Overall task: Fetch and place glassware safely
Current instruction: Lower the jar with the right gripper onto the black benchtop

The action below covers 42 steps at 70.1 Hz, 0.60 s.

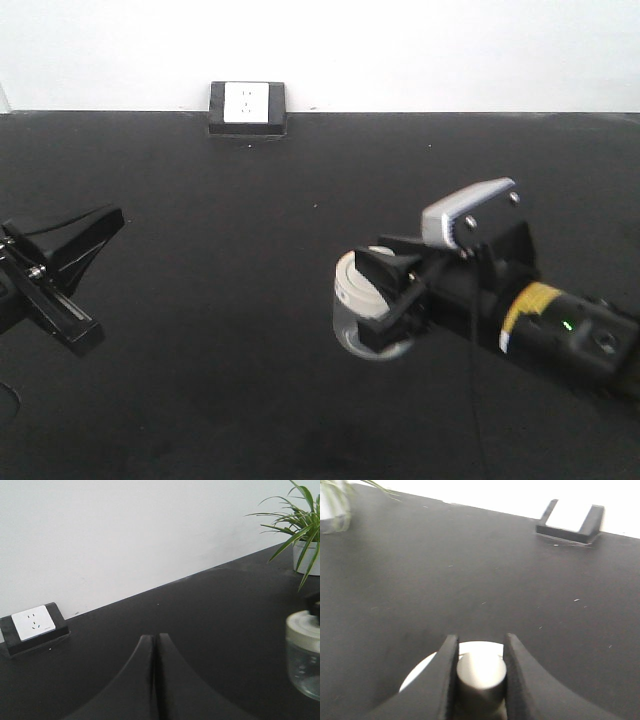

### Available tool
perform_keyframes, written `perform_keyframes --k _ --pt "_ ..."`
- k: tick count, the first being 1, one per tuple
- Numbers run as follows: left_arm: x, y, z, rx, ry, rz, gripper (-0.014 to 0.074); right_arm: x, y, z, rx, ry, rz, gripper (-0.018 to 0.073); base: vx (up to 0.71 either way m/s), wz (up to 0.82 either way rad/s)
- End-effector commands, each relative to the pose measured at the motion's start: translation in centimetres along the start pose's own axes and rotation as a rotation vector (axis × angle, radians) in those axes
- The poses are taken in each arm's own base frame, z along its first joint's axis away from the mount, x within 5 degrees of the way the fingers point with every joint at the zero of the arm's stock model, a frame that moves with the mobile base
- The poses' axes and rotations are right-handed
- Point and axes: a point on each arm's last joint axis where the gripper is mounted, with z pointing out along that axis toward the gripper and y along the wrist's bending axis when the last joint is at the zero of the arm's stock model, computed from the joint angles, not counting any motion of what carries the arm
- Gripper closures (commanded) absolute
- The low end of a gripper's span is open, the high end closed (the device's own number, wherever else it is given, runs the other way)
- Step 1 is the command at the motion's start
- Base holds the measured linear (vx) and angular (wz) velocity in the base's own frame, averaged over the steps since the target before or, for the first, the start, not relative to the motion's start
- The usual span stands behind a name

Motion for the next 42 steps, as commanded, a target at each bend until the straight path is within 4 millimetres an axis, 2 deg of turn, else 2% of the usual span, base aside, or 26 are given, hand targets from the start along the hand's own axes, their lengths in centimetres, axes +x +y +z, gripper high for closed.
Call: perform_keyframes --k 1,14,24,32,42 --pt "-1.5 -0.2 0.0 0.019 -0.089 -0.02 0.0603 -3.5 -0.6 1.4 0.002 -0.146 0.019 0.056 0.0 0.0" --pt "-1.5 -0.2 0.0 0.019 -0.089 -0.02 0.0603 -4.7 -4.3 5.2 0.073 -0.177 0.028 0.056 0.0 0.0" --pt "-1.5 -0.2 0.0 0.019 -0.089 -0.02 0.0603 -4.9 -7.2 7.4 0.106 -0.154 -0.073 0.056 0.0 0.0" --pt "-1.5 -0.2 0.0 0.019 -0.089 -0.02 0.0603 -4.3 -8.6 8.8 0.091 -0.155 -0.119 0.056 0.0 0.0" --pt "-1.5 -0.2 0.0 0.019 -0.089 -0.02 0.0603 -2.5 -9.6 10.6 0.023 -0.237 -0.091 0.056 0.0 0.0"
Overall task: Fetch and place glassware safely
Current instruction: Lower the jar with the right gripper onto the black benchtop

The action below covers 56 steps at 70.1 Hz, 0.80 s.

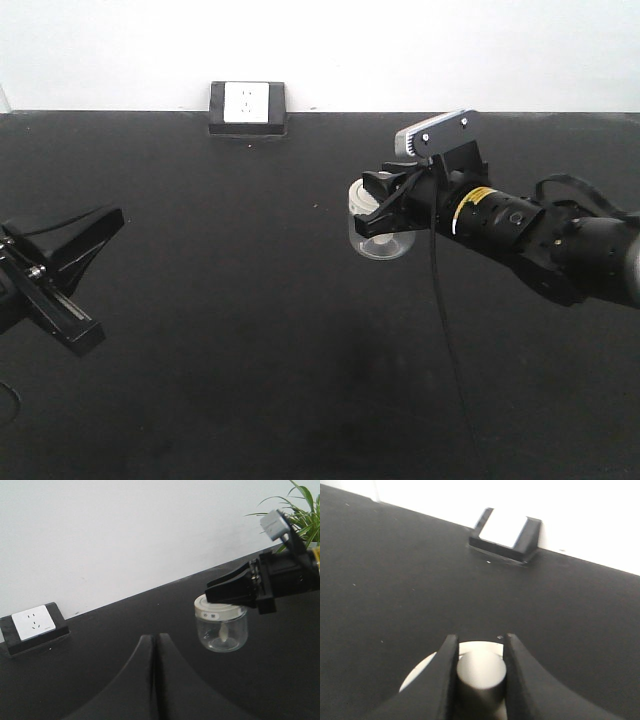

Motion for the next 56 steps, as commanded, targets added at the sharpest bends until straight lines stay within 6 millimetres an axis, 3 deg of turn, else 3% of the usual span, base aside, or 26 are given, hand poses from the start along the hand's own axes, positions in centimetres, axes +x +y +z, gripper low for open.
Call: perform_keyframes --k 1,18,28,47,56 --pt "-1.5 -0.2 0.0 0.019 -0.089 -0.02 0.0603 -2.4 -0.2 0.1 -0.073 -0.227 -0.006 0.056 0.0 0.0" --pt "-1.5 -0.2 0.0 0.019 -0.089 -0.02 0.0603 2.5 0.0 3.2 -0.12 -0.188 -0.023 0.056 0.0 0.0" --pt "-1.5 -0.2 0.0 0.019 -0.089 -0.02 0.0603 4.3 -0.2 4.0 -0.11 -0.149 0.009 0.056 0.0 0.0" --pt "-1.5 -0.2 0.0 0.019 -0.089 -0.02 0.0603 4.7 -0.2 4.1 -0.113 -0.142 0.012 0.0556 0.0 0.0" --pt "-1.5 -0.2 0.0 0.019 -0.089 -0.02 0.0603 4.7 -0.2 4.1 -0.115 -0.142 0.009 0.0507 0.0 0.0"
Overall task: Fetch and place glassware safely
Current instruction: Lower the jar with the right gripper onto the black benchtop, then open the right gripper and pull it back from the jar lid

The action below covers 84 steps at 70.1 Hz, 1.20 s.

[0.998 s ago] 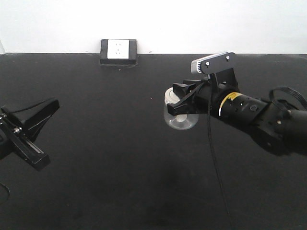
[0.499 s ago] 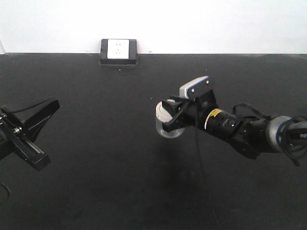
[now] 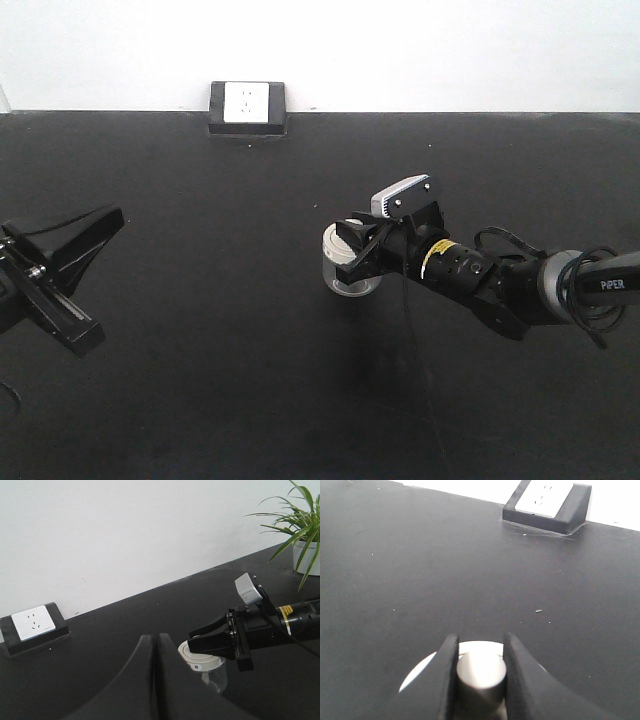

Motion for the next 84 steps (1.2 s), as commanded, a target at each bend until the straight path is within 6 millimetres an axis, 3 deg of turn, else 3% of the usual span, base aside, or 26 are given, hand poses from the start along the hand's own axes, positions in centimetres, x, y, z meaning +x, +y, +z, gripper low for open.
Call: perform_keyframes --k 1,11,29,36,45,62,84 --pt "-1.5 -0.2 0.0 0.019 -0.089 -0.02 0.0603 -3.2 -0.2 -0.5 -0.003 -0.132 -0.028 0.0502 0.0 0.0" --pt "-1.5 -0.2 0.0 0.019 -0.089 -0.02 0.0603 -3.2 -0.1 -0.5 -0.006 -0.142 -0.028 0.0339 0.0 0.0" --pt "-1.5 -0.2 0.0 0.019 -0.089 -0.02 0.0603 -3.6 0.0 -0.6 -0.019 -0.176 -0.021 -0.0097 0.0 0.0" --pt "-1.5 -0.2 0.0 0.019 -0.089 -0.02 0.0603 -3.5 0.0 -0.6 -0.019 -0.173 -0.013 -0.0171 0.0 0.0" --pt "-1.5 -0.2 0.0 0.019 -0.089 -0.02 0.0603 -4.1 0.0 -0.8 -0.017 -0.185 -0.015 -0.0162 0.0 0.0" --pt "-1.5 -0.2 0.0 0.019 -0.089 -0.02 0.0603 -7.3 0.4 -2.9 0.014 -0.195 -0.063 -0.0076 0.0 0.0" --pt "-1.5 -0.2 0.0 0.019 -0.089 -0.02 0.0603 -9.3 3.8 -11.7 0.042 -0.242 -0.109 0.0052 0.0 0.0"
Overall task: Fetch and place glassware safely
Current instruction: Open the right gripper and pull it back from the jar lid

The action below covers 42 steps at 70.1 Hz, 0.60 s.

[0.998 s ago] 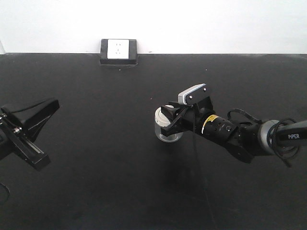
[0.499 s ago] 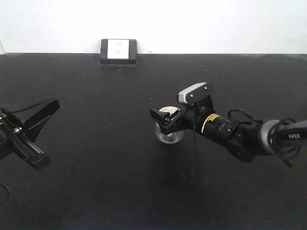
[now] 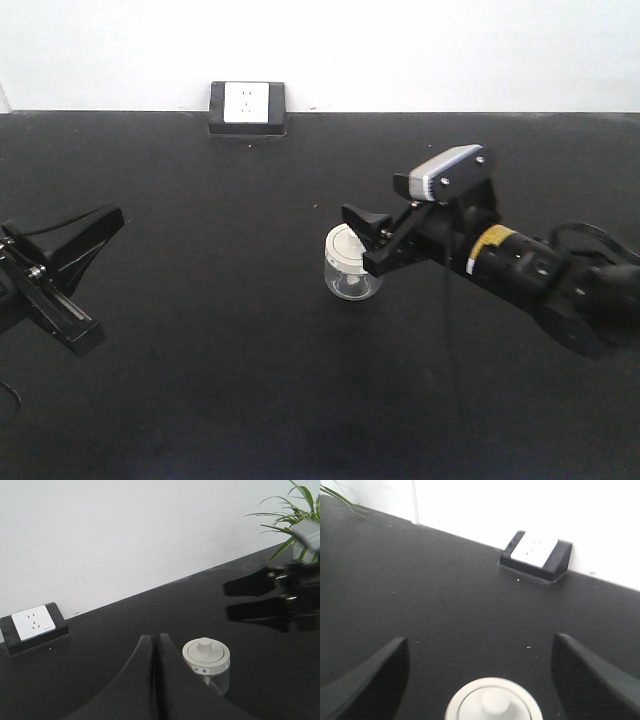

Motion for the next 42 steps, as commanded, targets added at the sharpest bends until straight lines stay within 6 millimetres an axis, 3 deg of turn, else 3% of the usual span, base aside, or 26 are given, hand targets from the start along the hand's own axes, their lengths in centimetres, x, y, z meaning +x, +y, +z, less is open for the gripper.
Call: perform_keyframes --k 1,15,30,42 --pt "-1.5 -0.2 0.0 0.019 -0.089 -0.02 0.0603 -3.2 0.8 -3.3 0.015 -0.137 -0.032 0.0056 0.0 0.0" --pt "-1.5 -0.2 0.0 0.019 -0.089 -0.02 0.0603 -5.3 1.6 -9.5 0.159 -0.058 -0.004 0.0211 0.0 0.0" --pt "-1.5 -0.2 0.0 0.019 -0.089 -0.02 0.0603 -7.4 1.8 -15.7 0.36 0.046 0.004 0.0574 0.0 0.0" --pt "-1.5 -0.2 0.0 0.019 -0.089 -0.02 0.0603 -7.9 2.1 -18.4 0.431 0.059 0.001 0.0568 0.0 0.0"
